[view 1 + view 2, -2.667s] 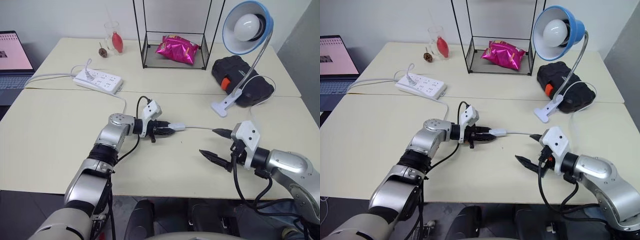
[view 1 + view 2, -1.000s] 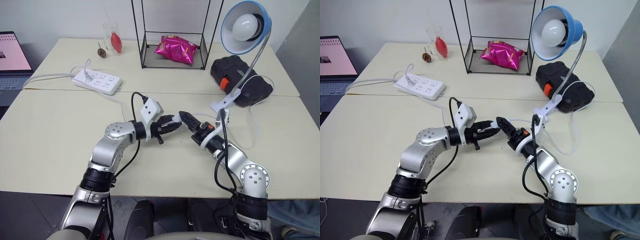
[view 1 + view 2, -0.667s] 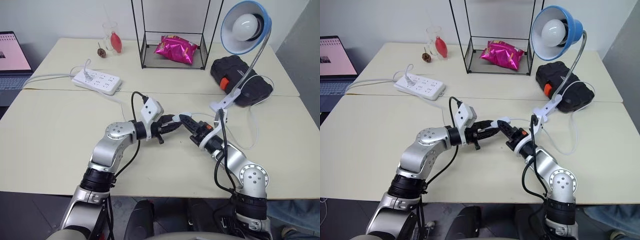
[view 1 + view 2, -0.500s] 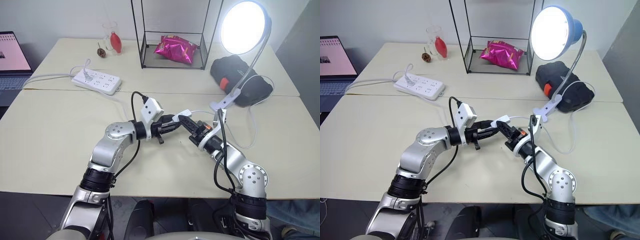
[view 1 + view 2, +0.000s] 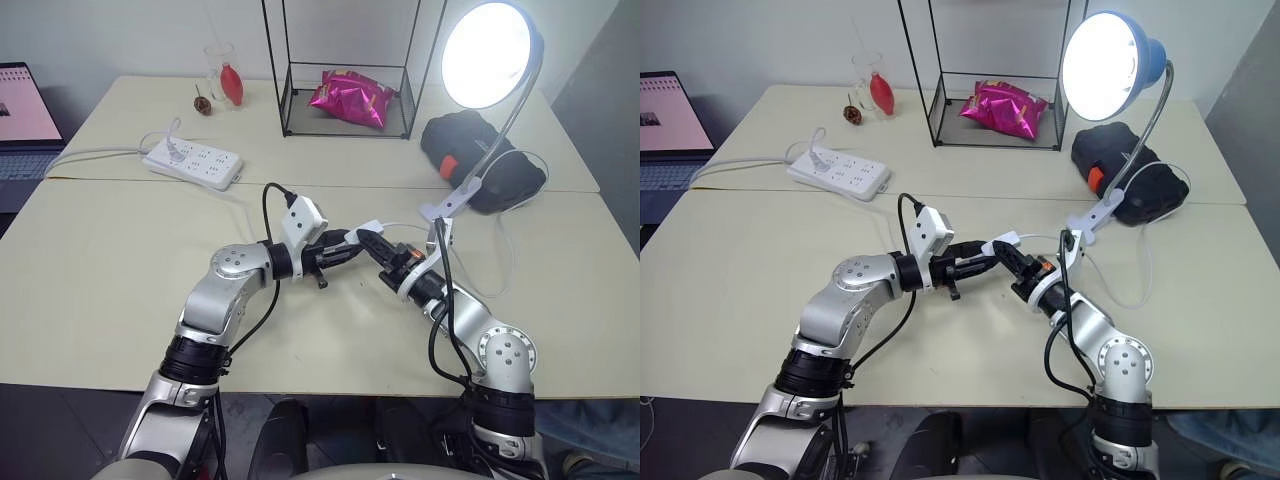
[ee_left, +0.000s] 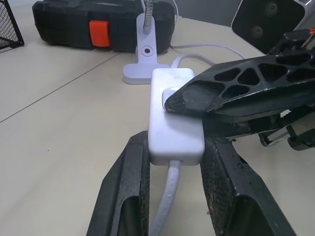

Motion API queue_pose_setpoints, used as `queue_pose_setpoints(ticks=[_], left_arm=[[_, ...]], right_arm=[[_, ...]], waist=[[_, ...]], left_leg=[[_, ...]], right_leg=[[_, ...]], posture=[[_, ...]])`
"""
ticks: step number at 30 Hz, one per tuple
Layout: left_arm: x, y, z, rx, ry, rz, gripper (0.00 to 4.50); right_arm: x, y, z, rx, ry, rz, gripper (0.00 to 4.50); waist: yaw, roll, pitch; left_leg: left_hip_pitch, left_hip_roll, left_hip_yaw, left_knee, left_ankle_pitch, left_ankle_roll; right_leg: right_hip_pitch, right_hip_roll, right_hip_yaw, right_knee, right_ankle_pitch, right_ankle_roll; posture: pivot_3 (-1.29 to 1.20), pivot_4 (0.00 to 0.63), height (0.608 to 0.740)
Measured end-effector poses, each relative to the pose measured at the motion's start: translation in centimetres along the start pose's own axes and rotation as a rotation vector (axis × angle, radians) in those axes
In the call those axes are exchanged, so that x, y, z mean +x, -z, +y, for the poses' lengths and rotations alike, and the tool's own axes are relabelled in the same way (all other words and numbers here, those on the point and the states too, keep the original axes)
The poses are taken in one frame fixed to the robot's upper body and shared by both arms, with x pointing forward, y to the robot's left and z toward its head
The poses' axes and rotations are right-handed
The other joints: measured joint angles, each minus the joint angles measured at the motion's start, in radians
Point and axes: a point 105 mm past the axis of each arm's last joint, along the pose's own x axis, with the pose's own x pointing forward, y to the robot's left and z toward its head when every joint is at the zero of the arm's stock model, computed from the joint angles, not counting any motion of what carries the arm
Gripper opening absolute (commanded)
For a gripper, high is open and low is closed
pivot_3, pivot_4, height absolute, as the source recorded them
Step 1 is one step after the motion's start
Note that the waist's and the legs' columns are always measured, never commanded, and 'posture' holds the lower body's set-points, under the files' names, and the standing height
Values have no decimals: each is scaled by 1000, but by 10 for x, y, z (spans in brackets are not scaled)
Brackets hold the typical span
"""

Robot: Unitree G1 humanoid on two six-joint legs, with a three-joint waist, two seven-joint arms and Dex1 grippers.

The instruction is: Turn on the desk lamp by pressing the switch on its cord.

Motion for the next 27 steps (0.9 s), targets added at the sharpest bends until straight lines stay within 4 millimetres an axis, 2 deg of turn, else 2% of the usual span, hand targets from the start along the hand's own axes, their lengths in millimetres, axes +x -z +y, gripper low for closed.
queue_pose_setpoints(ticks=[3,4,5,9,12,15,18,21,24,25,27], left_arm=[[0,0,0,4,-1,2,1087],[0,0,-1,15,3,3,1087],[0,0,-1,17,3,4,1087],[-5,6,5,66,0,37,1087],[-5,18,5,94,27,80,1087],[-4,32,4,105,59,128,1087],[-8,48,6,122,83,188,1087],[-6,53,6,125,106,200,1087],[-6,53,8,148,114,202,1087],[-6,54,9,152,116,203,1787],[-7,57,11,149,115,210,2003]], right_arm=[[-10,2,-7,-42,16,39,3088],[-21,3,-9,-117,19,85,3357],[-23,3,-9,-133,19,92,3567],[-53,2,-12,-429,36,239,4495],[-65,3,-3,-625,-4,334,4500],[-68,-5,10,-812,-64,375,4500],[-71,-27,20,-1047,-84,390,4500],[-71,-37,25,-1176,-112,400,4500],[-73,-42,23,-1243,-115,422,4500],[-73,-44,21,-1260,-112,428,4500],[-74,-47,19,-1292,-113,440,4500]], waist=[[1,0,0],[1,0,0],[2,0,0],[2,0,0],[0,2,1],[-1,2,1],[1,2,1],[5,2,1],[9,2,1],[9,2,1],[9,2,1]], left_leg=[[0,0,0,0,0,0],[-1,0,0,0,0,0],[-1,-1,0,-1,0,0],[-1,0,0,-1,0,0],[0,-1,1,-2,0,0],[0,-1,1,-1,0,0],[0,-1,0,-1,0,0],[-1,-1,0,-2,0,0],[-1,-1,1,-2,0,0],[-1,-1,1,-3,0,0],[-1,-1,1,-3,0,0]], right_leg=[[0,0,0,0,-1,0],[0,0,0,0,-1,0],[0,-1,0,0,-1,1],[0,0,0,-2,-2,2],[0,0,0,-1,-2,2],[0,0,0,-1,-2,2],[0,0,0,-3,-2,2],[0,-1,0,-5,-2,2],[0,-1,0,-5,-2,2],[0,-1,0,-5,-2,2],[0,-1,0,-5,-2,2]], posture=[[0,150,740],[0,150,740],[0,150,740],[0,150,740],[0,150,740],[0,150,740],[0,150,740],[0,150,740],[0,150,740],[0,150,740],[0,150,740]])
